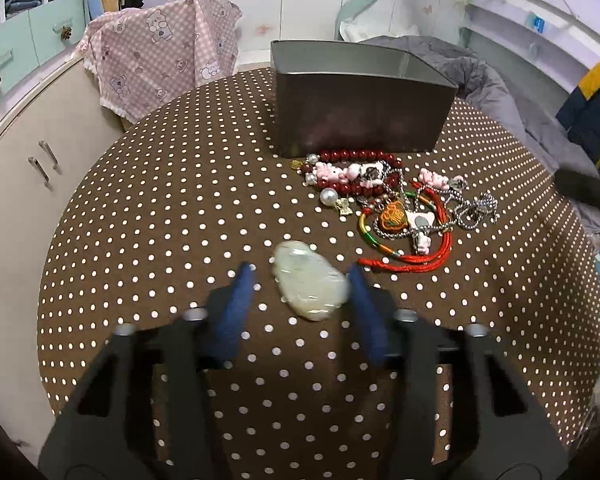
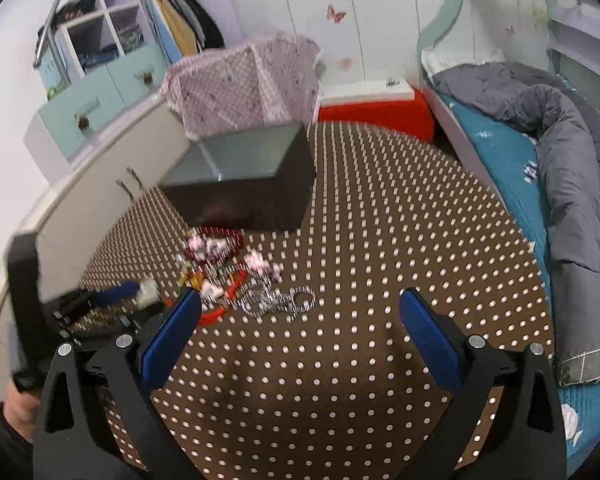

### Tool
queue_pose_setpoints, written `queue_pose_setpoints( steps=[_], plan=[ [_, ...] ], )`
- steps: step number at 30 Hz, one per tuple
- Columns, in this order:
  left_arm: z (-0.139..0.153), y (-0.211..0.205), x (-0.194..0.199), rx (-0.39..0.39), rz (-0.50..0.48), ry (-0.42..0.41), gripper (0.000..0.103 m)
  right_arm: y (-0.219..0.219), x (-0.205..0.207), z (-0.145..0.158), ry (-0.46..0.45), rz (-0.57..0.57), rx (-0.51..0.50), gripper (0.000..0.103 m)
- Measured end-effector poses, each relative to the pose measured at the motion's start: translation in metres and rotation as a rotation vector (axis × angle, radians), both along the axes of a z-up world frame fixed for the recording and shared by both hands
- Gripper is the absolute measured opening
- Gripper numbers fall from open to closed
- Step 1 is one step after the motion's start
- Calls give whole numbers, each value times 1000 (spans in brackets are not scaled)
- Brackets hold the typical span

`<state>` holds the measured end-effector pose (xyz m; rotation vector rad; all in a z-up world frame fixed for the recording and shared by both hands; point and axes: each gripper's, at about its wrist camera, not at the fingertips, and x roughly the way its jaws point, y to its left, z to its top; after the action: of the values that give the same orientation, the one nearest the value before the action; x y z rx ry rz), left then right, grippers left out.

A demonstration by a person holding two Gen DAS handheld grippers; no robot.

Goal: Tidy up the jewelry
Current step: 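Grasp the jade pendant with the left tool while the right tool grasps a silver chain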

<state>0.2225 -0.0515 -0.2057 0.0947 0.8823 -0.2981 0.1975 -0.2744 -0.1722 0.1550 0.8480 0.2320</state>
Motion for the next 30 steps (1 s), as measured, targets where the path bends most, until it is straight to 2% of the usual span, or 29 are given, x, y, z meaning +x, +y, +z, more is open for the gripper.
queue_pose_setpoints(
  steps=[3,9,12,14,15,16,17,19,23,30],
  plan=[
    [1,7,3,-39,-23,10,37,8,3,-11,24,38,-35,96],
    [0,14,3,-61,-26,7,37,29,15,-27,37,105,-98,93],
    [1,20,3,-75,-25,5,37,39,22,-33,35,134,-139,71],
    [2,22,1,-84,-24,2,37,44,21,-33,12,144,-190,49],
    [3,24,1,-85,-23,-2,37,44,20,-32,12,158,-179,41],
    [4,23,0,-84,-24,-5,37,43,19,-31,17,176,-151,24],
    [5,25,-1,-89,-23,-6,37,43,17,-30,25,188,-134,14],
    [7,26,-2,-96,-19,-14,37,44,11,-30,18,203,-146,14],
    [17,28,-6,-108,-24,-40,37,36,0,-13,-15,189,-83,14],
    [51,33,-11,-130,-40,-112,37,29,-9,53,-142,202,-63,14]
  ],
)
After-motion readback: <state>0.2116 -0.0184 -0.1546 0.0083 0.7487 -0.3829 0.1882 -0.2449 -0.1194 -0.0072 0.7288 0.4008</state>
